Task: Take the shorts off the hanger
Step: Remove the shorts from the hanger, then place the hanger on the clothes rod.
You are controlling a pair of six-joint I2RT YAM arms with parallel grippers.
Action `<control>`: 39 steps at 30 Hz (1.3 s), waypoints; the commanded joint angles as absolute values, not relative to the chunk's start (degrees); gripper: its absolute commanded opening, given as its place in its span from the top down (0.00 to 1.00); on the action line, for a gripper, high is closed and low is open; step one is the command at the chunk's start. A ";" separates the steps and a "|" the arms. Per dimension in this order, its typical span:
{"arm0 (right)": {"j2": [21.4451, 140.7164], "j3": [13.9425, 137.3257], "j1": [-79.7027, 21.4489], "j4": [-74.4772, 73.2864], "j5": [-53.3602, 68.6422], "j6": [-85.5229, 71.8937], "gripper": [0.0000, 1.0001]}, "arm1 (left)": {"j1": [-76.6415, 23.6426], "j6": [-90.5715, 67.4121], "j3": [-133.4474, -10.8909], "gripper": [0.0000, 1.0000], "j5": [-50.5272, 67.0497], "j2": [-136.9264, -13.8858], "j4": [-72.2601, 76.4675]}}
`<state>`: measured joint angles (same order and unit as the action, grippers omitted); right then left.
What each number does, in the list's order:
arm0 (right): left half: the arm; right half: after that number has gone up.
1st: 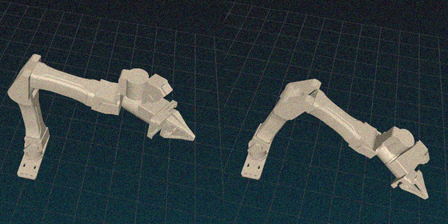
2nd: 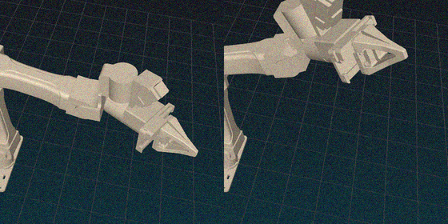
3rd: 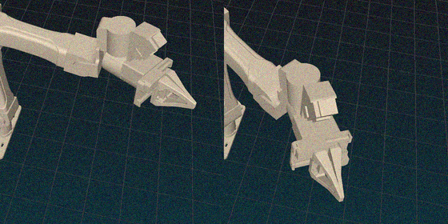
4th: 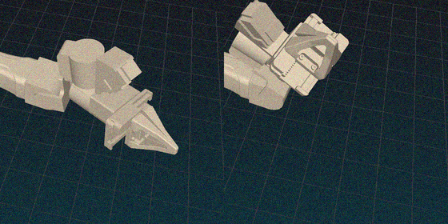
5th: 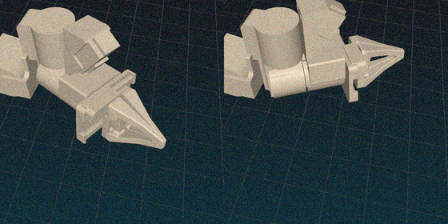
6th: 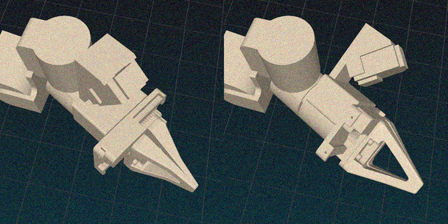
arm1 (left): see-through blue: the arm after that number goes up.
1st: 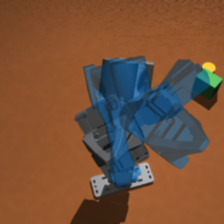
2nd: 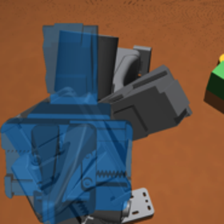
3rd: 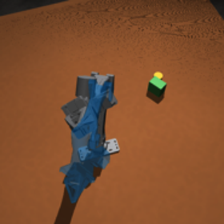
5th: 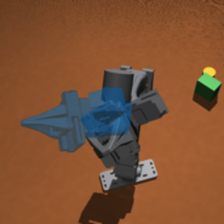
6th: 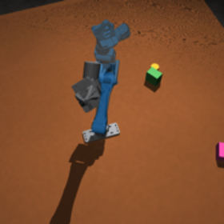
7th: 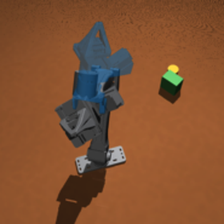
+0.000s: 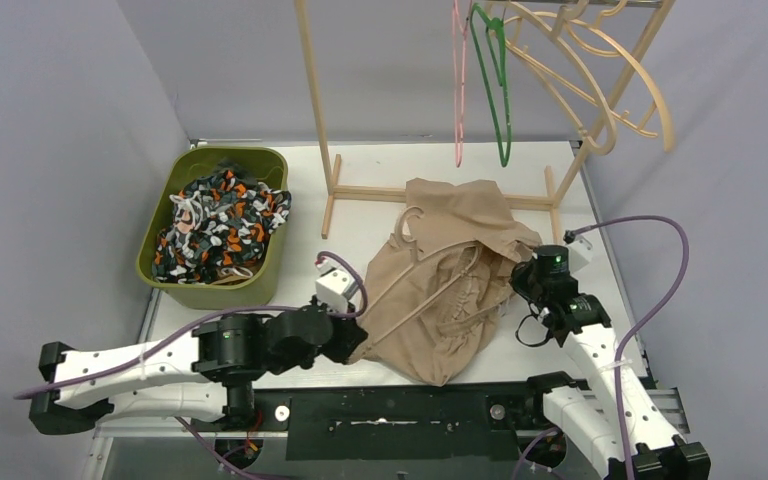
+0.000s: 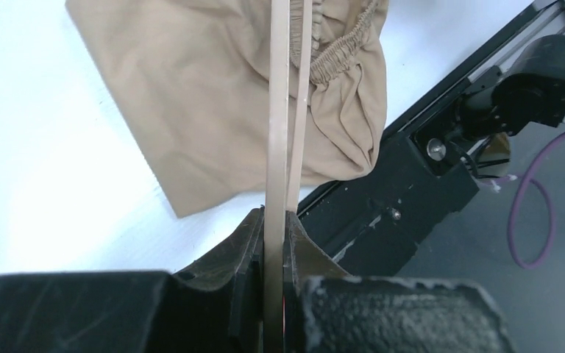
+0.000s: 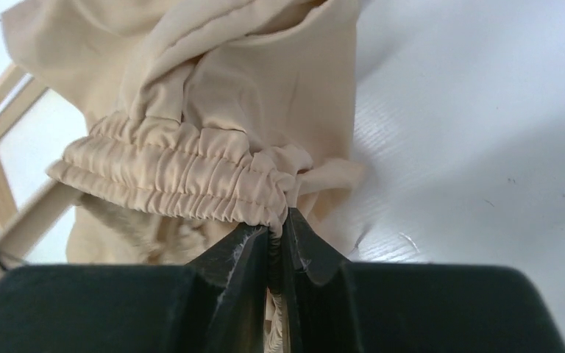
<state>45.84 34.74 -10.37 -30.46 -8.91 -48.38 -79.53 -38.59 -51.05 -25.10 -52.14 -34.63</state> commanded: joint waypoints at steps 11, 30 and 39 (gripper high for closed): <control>48.02 28.96 -8.64 -27.09 1.90 -52.47 0.79 | -79.37 -45.30 -56.50 1.00 -37.42 -36.83 -47.68; 39.78 31.05 -8.62 -32.62 8.20 -56.06 0.28 | -76.93 -28.91 -62.01 1.00 -52.60 -52.55 -26.35; 34.06 31.84 -8.61 -35.29 5.30 -55.15 0.28 | -62.37 -20.79 -68.62 1.00 -37.24 -59.79 -22.89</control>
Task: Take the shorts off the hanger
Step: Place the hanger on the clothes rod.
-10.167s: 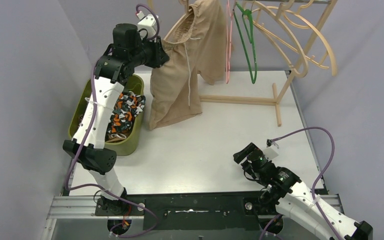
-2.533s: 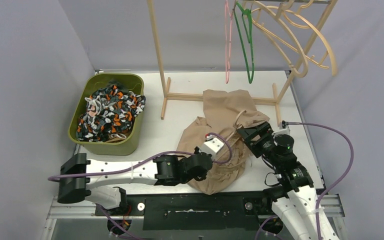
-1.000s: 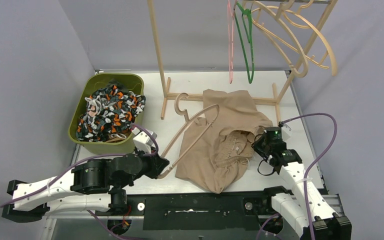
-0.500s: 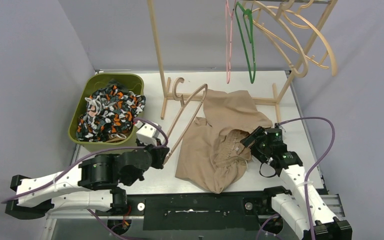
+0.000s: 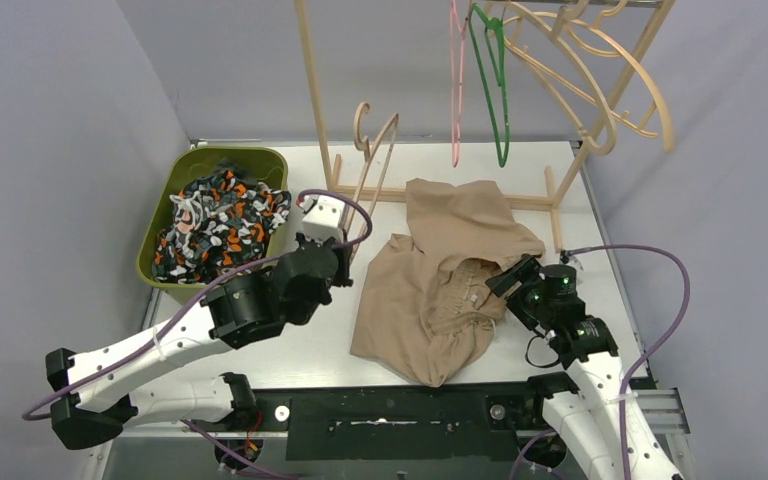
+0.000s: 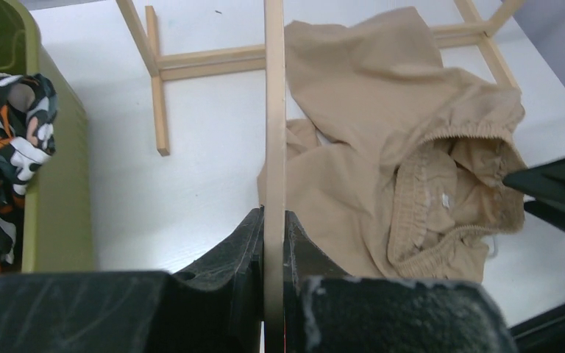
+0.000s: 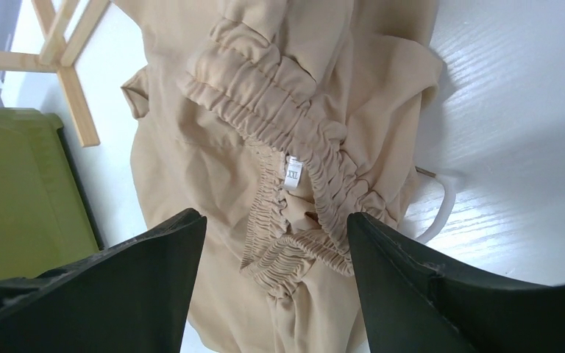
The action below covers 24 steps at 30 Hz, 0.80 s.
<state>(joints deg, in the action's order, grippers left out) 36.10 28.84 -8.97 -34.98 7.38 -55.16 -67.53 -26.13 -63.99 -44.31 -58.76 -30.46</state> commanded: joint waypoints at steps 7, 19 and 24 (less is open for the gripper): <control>33.89 31.30 -8.57 -35.93 5.20 -56.16 0.28 | -57.35 -15.31 -77.22 1.00 -31.19 -64.07 -21.06; 34.54 30.78 -8.59 -36.16 5.81 -56.79 0.27 | -55.20 -8.18 -95.59 1.00 -37.00 -75.33 -24.61; 34.45 30.68 -8.62 -36.55 5.72 -56.43 0.27 | -49.87 -10.27 -104.33 1.00 -30.99 -81.05 -29.90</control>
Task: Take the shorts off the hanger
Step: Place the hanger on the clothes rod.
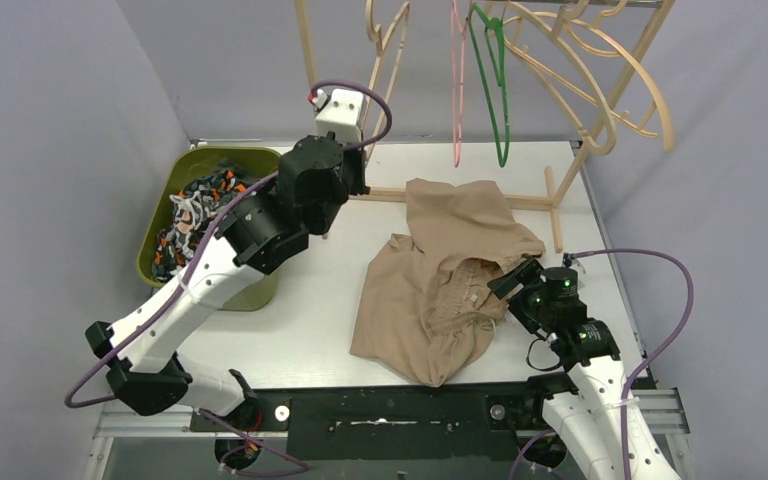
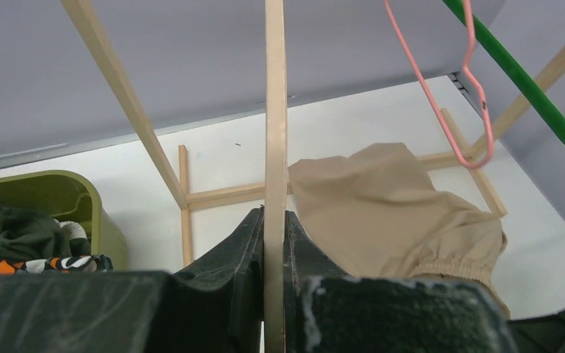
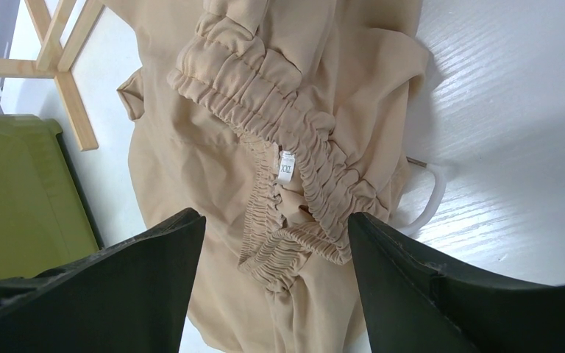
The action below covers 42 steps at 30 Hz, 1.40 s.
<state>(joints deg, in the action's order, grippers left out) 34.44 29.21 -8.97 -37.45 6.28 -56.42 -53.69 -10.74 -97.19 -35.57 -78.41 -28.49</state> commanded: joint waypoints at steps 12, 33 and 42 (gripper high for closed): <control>33.67 29.98 -8.61 -37.11 5.95 -56.25 0.27 | -47.31 -7.26 -110.71 1.00 -27.86 -84.62 -25.57; 33.05 29.80 -8.57 -38.96 5.02 -55.29 0.27 | -39.50 -14.56 -120.11 0.41 -13.22 -97.29 -40.33; 34.49 30.28 -8.59 -38.16 4.29 -54.70 0.27 | -39.46 -14.49 -114.96 0.23 -11.98 -91.09 -38.89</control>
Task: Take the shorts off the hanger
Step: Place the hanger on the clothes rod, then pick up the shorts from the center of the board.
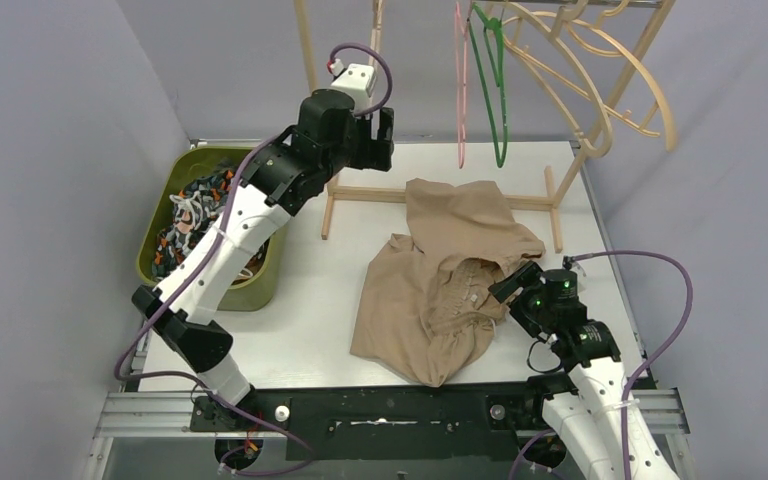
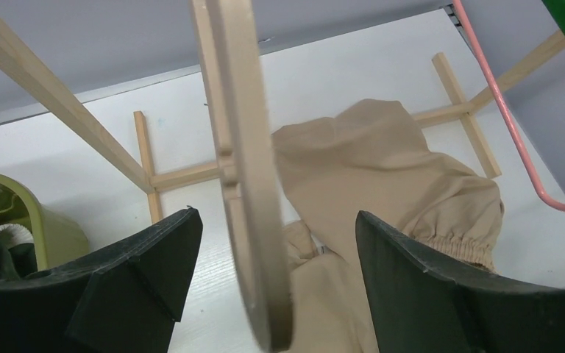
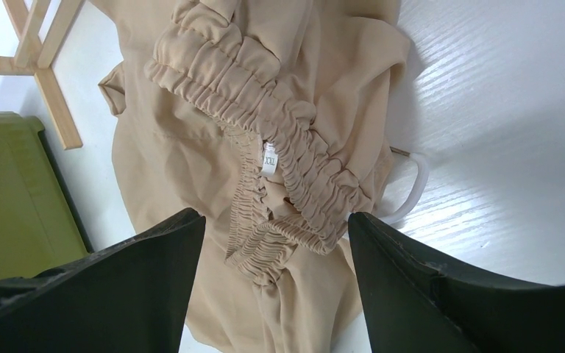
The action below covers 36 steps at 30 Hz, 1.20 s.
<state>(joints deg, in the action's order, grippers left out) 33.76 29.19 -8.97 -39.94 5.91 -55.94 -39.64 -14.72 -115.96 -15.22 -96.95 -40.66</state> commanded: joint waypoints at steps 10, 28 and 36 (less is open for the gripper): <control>36.38 35.31 -8.63 -41.32 -3.90 -49.65 0.27 | -39.46 -13.75 -104.91 0.17 -13.52 -79.06 -37.16; 49.00 26.37 -8.52 -22.55 12.87 -51.17 0.79 | -39.29 -25.61 -66.54 0.14 2.25 -54.29 -33.96; 57.87 29.76 -18.33 -14.66 20.02 -49.85 0.82 | -50.80 -38.03 -46.06 0.23 0.95 -55.39 -14.41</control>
